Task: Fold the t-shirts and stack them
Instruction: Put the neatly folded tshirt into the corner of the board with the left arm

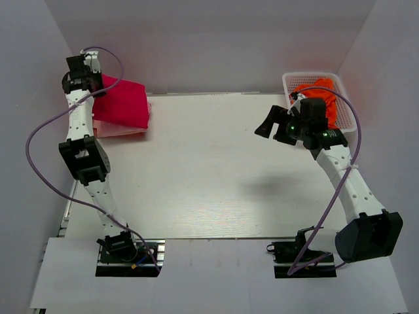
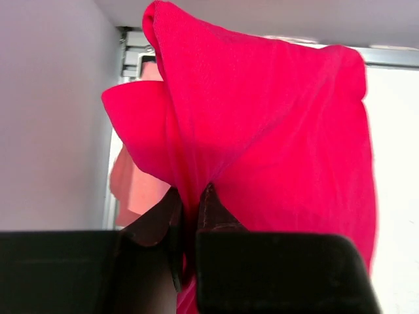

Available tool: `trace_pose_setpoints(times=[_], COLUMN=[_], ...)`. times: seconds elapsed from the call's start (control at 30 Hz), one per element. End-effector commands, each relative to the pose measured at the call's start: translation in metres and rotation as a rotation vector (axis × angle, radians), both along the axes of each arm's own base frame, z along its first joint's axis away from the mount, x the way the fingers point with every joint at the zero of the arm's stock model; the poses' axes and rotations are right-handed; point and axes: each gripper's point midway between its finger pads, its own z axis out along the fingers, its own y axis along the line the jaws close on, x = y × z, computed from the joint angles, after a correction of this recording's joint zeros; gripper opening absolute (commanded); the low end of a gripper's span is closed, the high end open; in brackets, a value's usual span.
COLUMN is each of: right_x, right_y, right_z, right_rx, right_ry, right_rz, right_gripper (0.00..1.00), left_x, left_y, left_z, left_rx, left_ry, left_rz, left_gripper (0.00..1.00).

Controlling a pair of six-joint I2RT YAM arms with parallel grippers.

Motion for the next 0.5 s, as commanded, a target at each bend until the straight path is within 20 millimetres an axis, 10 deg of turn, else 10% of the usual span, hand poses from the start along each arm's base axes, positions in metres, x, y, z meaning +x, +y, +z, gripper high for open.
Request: trace_pose_setpoints(times=[0.0,0.33,0.47], right_x=[0.01,0.019,0.022], right_y=[0.006,0.015,0.018], right_z=[0.028,0.016,0.016], right_rx=[0.036,0.06,0.072], right_ry=[-0.078,-0.031,-0.024], right_rz=[0.014,0.039,0.056], right_gripper=[0.9,0.9,0.9], left_x=[0.009,0.011,0.009], left_y=[0.019,0.043,0.056], left_z=[0.028,-0.017,-0.026], left_rx=[-0.002,-0.046,-0.03], left_ry=[-0.114,-0.061,-0.044], left_rz=[-0.001,0.007,0.093], left_gripper=[0.0,0.02,0.67])
